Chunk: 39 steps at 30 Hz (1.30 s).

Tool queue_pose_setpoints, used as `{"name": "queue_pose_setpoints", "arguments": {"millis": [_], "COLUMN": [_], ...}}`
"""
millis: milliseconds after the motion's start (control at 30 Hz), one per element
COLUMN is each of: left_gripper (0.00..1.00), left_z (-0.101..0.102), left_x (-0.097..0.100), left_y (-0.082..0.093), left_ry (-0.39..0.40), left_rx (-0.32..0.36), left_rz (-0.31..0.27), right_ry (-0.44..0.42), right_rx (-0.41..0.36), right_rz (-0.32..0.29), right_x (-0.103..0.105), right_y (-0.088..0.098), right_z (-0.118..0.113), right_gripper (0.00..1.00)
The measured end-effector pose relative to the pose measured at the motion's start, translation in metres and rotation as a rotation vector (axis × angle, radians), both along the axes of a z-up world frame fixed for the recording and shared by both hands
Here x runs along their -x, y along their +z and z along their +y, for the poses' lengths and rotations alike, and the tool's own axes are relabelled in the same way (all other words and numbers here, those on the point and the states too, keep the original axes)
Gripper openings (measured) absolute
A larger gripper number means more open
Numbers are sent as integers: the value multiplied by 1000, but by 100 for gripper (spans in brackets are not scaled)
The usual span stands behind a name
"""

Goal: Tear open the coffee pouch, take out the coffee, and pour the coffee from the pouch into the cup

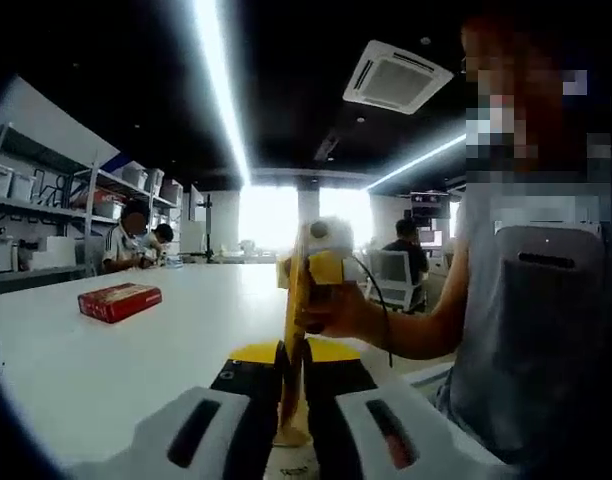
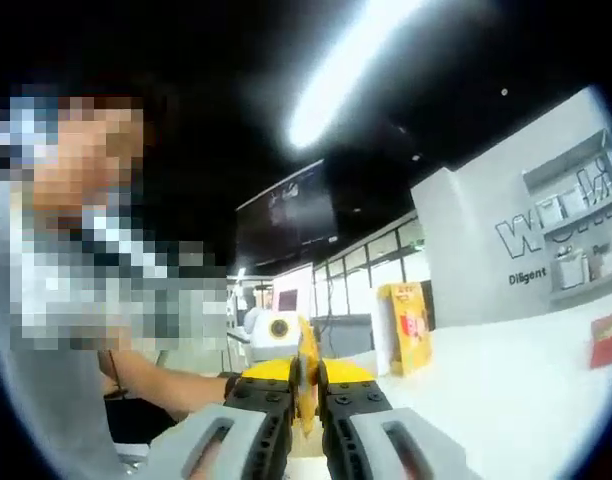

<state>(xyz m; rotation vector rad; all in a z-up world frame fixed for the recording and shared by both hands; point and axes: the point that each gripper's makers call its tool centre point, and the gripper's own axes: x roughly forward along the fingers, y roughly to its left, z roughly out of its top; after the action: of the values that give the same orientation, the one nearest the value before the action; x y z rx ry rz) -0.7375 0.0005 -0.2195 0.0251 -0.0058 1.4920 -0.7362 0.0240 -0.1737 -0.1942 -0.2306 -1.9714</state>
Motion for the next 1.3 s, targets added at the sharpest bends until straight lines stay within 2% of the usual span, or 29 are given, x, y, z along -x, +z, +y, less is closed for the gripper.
{"name": "queue_pose_setpoints", "arguments": {"millis": [200,300,400,500,900,1033,1300], "left_gripper": [7,6,6,6,6,6,10], "left_z": [1,0,-3,-3,-1,-1,1], "left_x": [0,-2,-1,-1,-6,-5,-6], "left_y": [0,1,4,5,2,2,3], "left_ry": [4,-8,-11,-13,-21,-20,-9], "left_rx": [-8,-18,-38,-41,-26,-27,-40], "left_rz": [-2,-1,-11,-15,6,3,39], "right_ry": [10,52,74,67,28,17,-12], "right_rx": [29,37,51,48,135,137,107], "right_rz": [-12,3,34,59,93,93,109], "right_x": [1,-2,-6,-9,-8,-7,-7], "right_y": [1,4,11,17,30,29,31], "right_z": [0,-3,-4,-4,11,12,11], "right_gripper": [10,11,20,20,10,8,6]}}
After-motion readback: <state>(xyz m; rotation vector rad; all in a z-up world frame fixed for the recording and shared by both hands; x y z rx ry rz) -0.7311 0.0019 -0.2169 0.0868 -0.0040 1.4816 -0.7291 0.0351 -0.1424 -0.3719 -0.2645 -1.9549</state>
